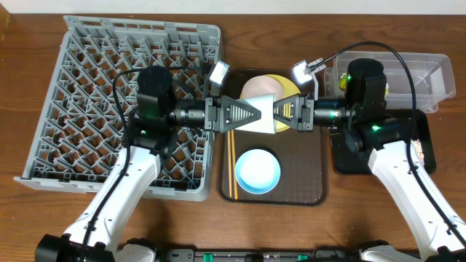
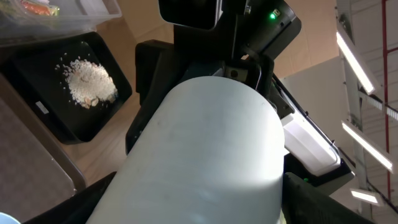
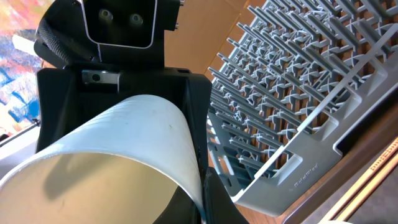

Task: Sort waste into correct bins and load items into the dishwasher
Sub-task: 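Hand the white cup from the right gripper to the left gripper, then place the white cup upright in the dish rack with the left gripper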

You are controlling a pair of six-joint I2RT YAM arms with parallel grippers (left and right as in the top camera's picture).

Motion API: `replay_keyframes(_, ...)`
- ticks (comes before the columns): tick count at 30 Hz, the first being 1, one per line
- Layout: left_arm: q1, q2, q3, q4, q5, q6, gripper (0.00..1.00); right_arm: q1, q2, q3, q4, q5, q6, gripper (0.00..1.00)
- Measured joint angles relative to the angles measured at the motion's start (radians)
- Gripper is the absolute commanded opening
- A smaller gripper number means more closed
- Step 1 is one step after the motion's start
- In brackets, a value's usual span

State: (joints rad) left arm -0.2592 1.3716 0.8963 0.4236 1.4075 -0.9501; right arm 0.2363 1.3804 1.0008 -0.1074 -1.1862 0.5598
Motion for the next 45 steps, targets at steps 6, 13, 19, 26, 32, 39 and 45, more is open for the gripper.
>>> replay_keyframes(6,0.0,0.0,0.0,0.0,0.002,-0.005,0.61,0.0,0.0,0.0,0.0,-0.007,0.0,0.01)
replay_keyframes(13,0.0,0.0,0.0,0.001,0.001,0.004,0.37,0.0,0.0,0.0,-0.001,0.003,0.004,0.23)
replay_keyframes(19,-0.001,0.0,0.0,0.001,0.0,0.111,0.2,0.0,0.0,0.0,-0.035,0.013,0.0,0.27)
replay_keyframes(26,0.038,0.0,0.0,-0.053,-0.054,0.249,0.06,-0.006,0.0,0.0,-0.117,0.016,-0.056,0.31)
replay_keyframes(32,0.138,0.0,0.0,-0.238,-0.175,0.377,0.06,-0.082,0.0,0.0,-0.121,0.017,-0.08,0.34)
replay_keyframes(39,0.27,-0.003,0.005,-0.568,-0.389,0.541,0.06,-0.152,0.0,0.0,-0.177,0.037,-0.146,0.31)
replay_keyframes(45,0.377,-0.091,0.048,-0.94,-0.644,0.653,0.06,-0.154,0.0,0.001,-0.392,0.19,-0.264,0.32)
